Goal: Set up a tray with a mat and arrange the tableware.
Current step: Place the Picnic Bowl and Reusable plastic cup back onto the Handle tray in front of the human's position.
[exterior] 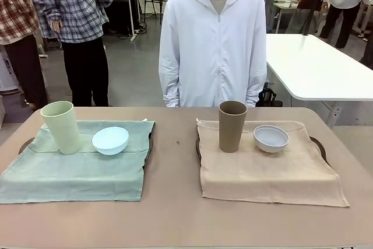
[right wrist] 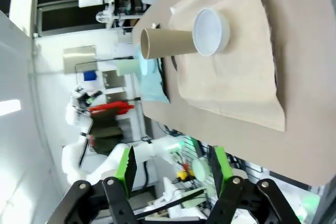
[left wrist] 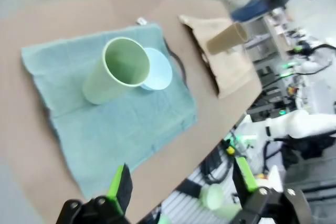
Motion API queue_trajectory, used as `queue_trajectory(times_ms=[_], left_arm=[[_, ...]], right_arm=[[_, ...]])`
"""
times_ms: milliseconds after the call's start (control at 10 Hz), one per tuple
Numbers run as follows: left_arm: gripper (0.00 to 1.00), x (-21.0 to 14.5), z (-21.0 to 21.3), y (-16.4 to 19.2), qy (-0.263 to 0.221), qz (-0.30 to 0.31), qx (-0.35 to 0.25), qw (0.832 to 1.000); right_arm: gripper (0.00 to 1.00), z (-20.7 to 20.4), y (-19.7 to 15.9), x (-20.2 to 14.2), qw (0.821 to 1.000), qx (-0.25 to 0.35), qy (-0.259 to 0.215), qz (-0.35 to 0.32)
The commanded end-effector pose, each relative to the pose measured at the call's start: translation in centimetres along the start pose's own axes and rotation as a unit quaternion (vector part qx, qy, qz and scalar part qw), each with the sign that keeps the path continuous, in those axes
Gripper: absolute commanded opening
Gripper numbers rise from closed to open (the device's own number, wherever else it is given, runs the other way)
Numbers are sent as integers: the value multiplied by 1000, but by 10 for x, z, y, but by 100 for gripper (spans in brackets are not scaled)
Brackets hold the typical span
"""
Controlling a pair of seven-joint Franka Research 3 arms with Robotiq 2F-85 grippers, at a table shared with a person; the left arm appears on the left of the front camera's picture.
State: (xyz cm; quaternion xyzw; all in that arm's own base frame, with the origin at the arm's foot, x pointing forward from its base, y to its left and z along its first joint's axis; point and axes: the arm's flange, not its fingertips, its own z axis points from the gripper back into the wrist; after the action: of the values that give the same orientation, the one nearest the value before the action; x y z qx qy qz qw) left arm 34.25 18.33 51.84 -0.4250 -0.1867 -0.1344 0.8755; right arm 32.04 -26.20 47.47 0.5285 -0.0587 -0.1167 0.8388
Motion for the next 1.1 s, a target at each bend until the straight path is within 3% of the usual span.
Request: queue_trajectory(times_ms=[0, 300, 400, 500, 600, 1000], left_arm=[[100, 9, 6, 22, 6, 7, -57, 998], [100, 5, 13, 40, -24, 20, -90, 995], [100, 8, 11, 40, -13, 26, -88, 996], [100, 2, 7, 38, -13, 28, -81, 996], [100, 2, 7, 38, -13, 28, -81, 996], [100, 2, 7, 38, -13, 28, -81, 996]], right_arm=[[75, 19, -8, 10, 999, 28, -3, -28], [75, 35, -25, 9, 997, 48, -9, -51], [75, 37, -26, 11, 997, 51, -11, -54], [75, 27, -23, 17, 997, -26, -35, -65], [75, 33, -31, 3, 998, 36, -9, -56], [75, 33, -31, 3, 998, 36, -9, -56]])
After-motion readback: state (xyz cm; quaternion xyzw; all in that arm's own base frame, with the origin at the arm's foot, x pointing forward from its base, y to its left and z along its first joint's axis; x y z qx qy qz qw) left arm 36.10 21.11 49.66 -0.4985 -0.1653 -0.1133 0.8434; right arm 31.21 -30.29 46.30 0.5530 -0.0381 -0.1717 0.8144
